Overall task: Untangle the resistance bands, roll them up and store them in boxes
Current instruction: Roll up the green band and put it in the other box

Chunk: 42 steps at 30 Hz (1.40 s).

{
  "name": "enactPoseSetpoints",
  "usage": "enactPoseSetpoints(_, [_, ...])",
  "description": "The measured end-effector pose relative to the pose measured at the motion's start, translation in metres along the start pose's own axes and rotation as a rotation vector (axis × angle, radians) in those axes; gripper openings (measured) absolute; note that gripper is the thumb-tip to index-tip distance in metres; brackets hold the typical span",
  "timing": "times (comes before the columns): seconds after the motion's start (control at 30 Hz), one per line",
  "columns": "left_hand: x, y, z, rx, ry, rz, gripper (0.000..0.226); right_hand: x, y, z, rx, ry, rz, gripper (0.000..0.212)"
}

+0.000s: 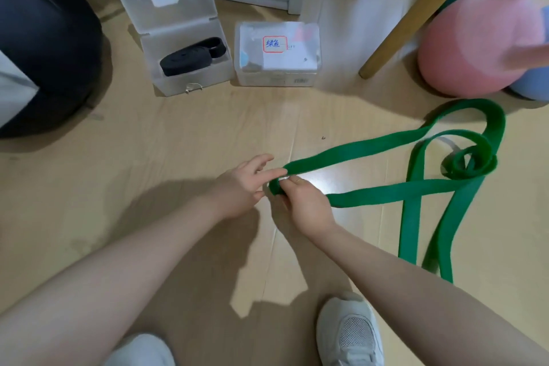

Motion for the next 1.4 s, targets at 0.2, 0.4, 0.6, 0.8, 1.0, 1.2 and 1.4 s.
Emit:
enactPoseSetpoints(0.2, [0.005,-0.004,0.009,0.128,0.041,-0.385,0.037,0.007,0.011,0.012,0.080,-0.014,-0.211,0.021])
enactPoseSetpoints(0.4, [0.021,0.008,0.023,0.311,0.000,-0.647,0.028,-0.049,0.006,0.032,0.240,-0.004,0.256,0.043])
enactPoseSetpoints(0.6, [0.045,-0.027,0.051,0.153,-0.113,-0.597,0.024,-0.018,0.019,0.017,0.173,-0.014,0.299,0.028])
enactPoseSetpoints(0.8, [0.100,-0.072,0.135,0.047,-0.322,-0.443,0.012,0.070,0.045,-0.011,0.161,-0.130,-0.052,0.023])
enactPoseSetpoints(1.0, [0.166,-0.070,0.222,-0.254,-0.666,-0.039,0.034,0.165,0.076,-0.021,0.151,-0.198,-0.167,0.019])
enactPoseSetpoints(1.2, [0.144,-0.037,0.224,-0.419,-0.548,0.004,0.047,0.162,0.088,-0.021,0.094,-0.011,0.029,0.007])
enactPoseSetpoints(1.4, [0.122,-0.045,0.198,-0.611,-0.416,0.027,0.039,0.147,0.067,-0.015,0.078,0.055,-0.381,0.023])
Point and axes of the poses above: each hand's wrist, its own z-axis away from the middle knuckle, its own y-axis out of the palm, x = y × z, the point moved 8 cm from there along -z, towards the middle knuckle, and after that the axes turned 5 degrees about -z, right-handed, at the moved point
